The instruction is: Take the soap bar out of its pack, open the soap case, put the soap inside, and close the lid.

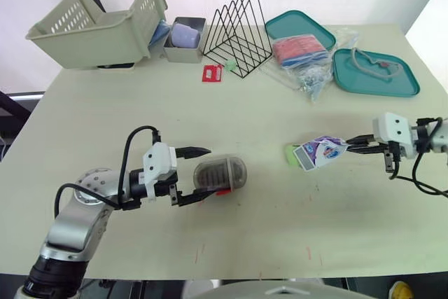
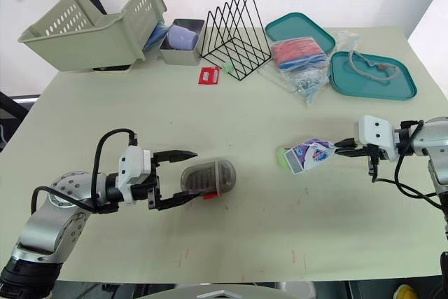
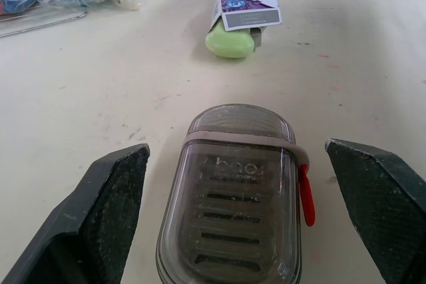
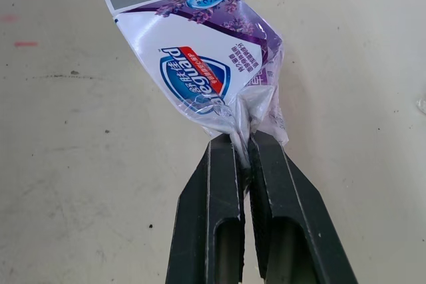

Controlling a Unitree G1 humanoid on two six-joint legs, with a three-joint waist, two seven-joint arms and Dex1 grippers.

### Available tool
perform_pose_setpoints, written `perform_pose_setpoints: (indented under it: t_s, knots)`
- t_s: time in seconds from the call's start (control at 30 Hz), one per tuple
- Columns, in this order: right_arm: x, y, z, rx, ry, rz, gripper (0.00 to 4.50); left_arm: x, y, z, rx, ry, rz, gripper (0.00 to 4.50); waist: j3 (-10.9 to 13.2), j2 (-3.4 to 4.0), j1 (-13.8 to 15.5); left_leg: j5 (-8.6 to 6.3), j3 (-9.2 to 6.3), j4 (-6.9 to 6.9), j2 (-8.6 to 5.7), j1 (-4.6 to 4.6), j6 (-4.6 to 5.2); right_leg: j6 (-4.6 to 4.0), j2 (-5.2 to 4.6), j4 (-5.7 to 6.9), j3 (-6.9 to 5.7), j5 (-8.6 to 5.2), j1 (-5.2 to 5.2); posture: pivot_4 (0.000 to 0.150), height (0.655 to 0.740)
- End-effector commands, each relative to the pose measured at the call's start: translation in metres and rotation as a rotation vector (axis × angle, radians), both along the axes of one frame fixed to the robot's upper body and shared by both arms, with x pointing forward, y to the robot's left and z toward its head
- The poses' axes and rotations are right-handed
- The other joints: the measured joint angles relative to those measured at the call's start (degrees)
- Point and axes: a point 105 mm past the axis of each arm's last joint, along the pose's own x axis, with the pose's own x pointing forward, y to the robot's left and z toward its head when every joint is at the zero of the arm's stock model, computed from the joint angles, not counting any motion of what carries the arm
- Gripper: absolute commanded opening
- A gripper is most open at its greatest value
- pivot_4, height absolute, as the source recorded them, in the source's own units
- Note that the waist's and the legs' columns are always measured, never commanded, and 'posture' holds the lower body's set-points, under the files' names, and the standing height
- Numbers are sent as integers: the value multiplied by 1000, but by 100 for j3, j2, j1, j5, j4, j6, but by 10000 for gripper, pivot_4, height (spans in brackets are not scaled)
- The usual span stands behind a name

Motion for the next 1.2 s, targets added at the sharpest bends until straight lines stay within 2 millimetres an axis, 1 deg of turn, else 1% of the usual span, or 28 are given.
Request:
perform_pose_setpoints:
  t_s: [0.03, 0.23, 0.37, 0.43, 0.57, 0.63, 0.7, 0.77, 0.87, 0.93, 1.03, 1.2]
  knots:
    - [1, -11, 16, -43, -56, 2, 243, 0, -2, 4, 7, -20, -21, 45000, 0, 0, 3, 0, 0, 0, 0, 0, 0, 0, 0, 0, 0, 0, 0, 1500, 7400]
    - [4, -32, 27, -88, -90, -35, 243, 1, -3, 5, 11, -22, -31, 45000, 0, 0, -2, 0, 1, 0, 0, 0, 0, 0, 0, 0, 1, 0, 0, 1500, 7400]
    - [3, -51, 35, -122, -94, -69, 243, 1, -3, 5, 14, -23, -33, 45000, 1, 2, -3, 0, 2, 0, 0, 0, 0, 0, -1, 0, 1, 0, 0, 1500, 7400]
    - [2, -55, 39, -129, -95, -74, 243, 2, -2, 6, 14, -23, -32, 45000, 1, 2, -6, 0, 3, 0, 0, 0, 0, 0, -2, 0, 1, 0, 0, 1500, 7400]
    - [2, -56, 43, -114, -96, -68, 243, 3, -2, 6, 14, -23, -31, 45000, 1, 2, -18, 0, 1, 0, 0, 2, 0, -1, 0, 1, 1, 0, 0, 1500, 7400]
    - [2, -64, 44, -125, -99, -93, 243, 3, -2, 6, 13, -23, -31, 45000, 1, 2, -19, 0, 2, 0, 1, 2, 0, -1, -1, 1, 1, 0, 0, 1500, 7400]
    - [-2, -74, 46, -151, -99, -90, 243, 3, -2, 5, 12, -23, -30, 45000, 2, 4, -19, 0, 5, 0, 0, 2, 0, -1, -2, 0, 3, 0, 0, 1500, 7400]
    - [-3, -77, 47, -158, -106, -87, 243, 4, -2, 5, 11, -23, -28, 45000, 3, 5, -5, 0, 5, 0, 0, 2, 0, -1, -2, 0, 3, 0, 0, 1500, 7400]
    - [0, -79, 51, -160, -133, -87, 243, 4, -2, 5, 11, -23, -27, 45000, 3, 6, -19, 0, 6, 0, 0, 2, 0, -1, -3, 0, 4, 0, 0, 1500, 7400]
    - [1, -76, 54, -152, -152, -58, 243, 4, -2, 5, 13, -23, -27, 45000, 3, 7, -27, 0, 6, 0, 0, 4, 0, -1, -2, 1, 4, 0, 0, 1500, 7400]
    - [3, -60, 56, -85, -147, -19, 243, 4, -2, 5, 13, -25, -27, 45000, 4, 10, -29, 0, 6, -1, 1, 5, 0, -1, -2, 2, 5, 0, 0, 1500, 7400]
    - [0, -34, 47, -36, -104, 41, 243, 4, -5, 5, 10, -27, -27, 45000, 4, 10, -19, 0, 2, -1, 1, 3, 0, -1, -2, 2, 3, 0, 0, 1500, 7400]
